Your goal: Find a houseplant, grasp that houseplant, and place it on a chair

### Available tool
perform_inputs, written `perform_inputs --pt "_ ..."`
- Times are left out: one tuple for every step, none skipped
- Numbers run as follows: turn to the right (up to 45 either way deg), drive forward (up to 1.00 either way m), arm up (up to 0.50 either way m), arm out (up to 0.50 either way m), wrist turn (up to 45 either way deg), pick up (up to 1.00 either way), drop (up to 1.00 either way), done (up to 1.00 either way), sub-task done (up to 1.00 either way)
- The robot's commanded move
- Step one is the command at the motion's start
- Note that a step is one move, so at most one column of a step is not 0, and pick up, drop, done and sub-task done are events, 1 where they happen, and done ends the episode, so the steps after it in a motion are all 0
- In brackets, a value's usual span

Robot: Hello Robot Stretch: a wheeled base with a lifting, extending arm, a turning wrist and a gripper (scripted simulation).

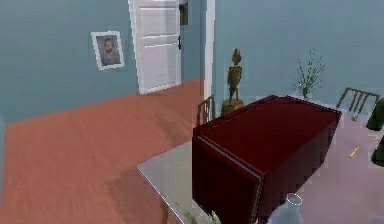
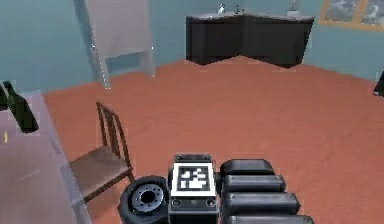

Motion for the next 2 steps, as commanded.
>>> perform_inputs --pt "-33.0 0.00 0.00 0.00 0.0 0.00 0.00 0.00 0.00" --pt "-3.0 0.00 0.00 0.00 0.0 0.00 0.00 0.00 0.00"
